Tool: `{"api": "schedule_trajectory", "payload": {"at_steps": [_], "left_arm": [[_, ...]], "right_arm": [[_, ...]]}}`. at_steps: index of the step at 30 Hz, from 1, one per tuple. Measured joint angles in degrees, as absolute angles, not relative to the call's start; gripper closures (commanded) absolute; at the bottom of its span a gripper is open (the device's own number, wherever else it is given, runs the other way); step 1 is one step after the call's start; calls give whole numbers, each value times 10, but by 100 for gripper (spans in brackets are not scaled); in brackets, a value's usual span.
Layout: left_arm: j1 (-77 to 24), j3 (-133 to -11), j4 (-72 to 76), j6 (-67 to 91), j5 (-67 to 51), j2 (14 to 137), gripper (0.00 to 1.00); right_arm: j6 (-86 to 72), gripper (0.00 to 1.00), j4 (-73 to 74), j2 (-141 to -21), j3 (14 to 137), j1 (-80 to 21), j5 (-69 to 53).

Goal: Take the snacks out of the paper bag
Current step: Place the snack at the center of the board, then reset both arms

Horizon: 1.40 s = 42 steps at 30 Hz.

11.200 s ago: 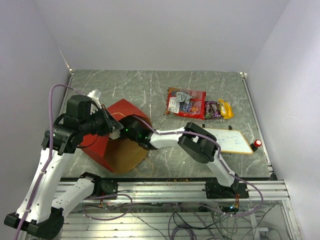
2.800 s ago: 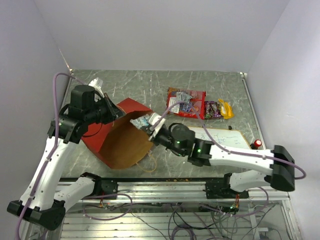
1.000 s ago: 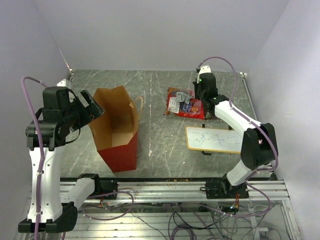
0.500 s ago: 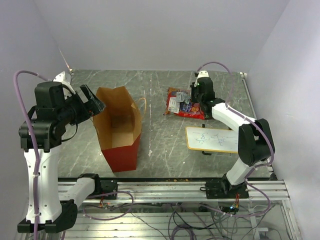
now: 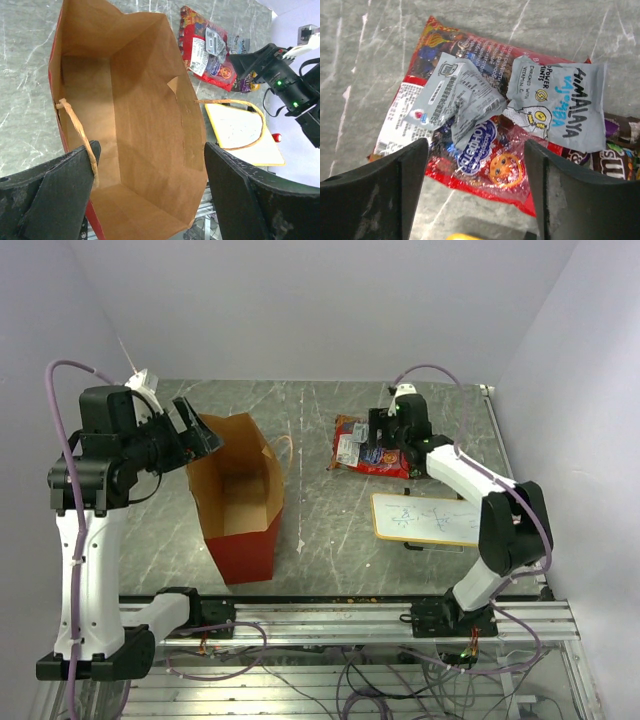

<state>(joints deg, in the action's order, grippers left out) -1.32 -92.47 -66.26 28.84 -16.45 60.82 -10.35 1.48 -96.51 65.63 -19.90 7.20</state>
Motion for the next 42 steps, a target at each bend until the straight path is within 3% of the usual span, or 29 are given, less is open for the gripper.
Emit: {"api": "schedule_trajectory", "payload": {"at_steps": [2,16,22,30,36,42], "left_arm": [[-19,-928,-660,282,-170,613,4],[-211,-1018,-665,238,-126,593,1],[-226,-1082,-691,249,-84,597,1],[-227,-1061,-734,327,65,556,1],[-227,-990,-720,375,81,520,0],[-227,-1063,-732,367,124,581,1]], "right_arm": [[-115,0,53,-942,665,-199,67],[-334,0,325,-631,715,-200,38],[-361,0,406,-502,717,-200,56],[-335,0,484,-531,791,-200,47],[-306,0,495,-544,776,-200,27],[-291,0,510,-550,808,-200,22]]}}
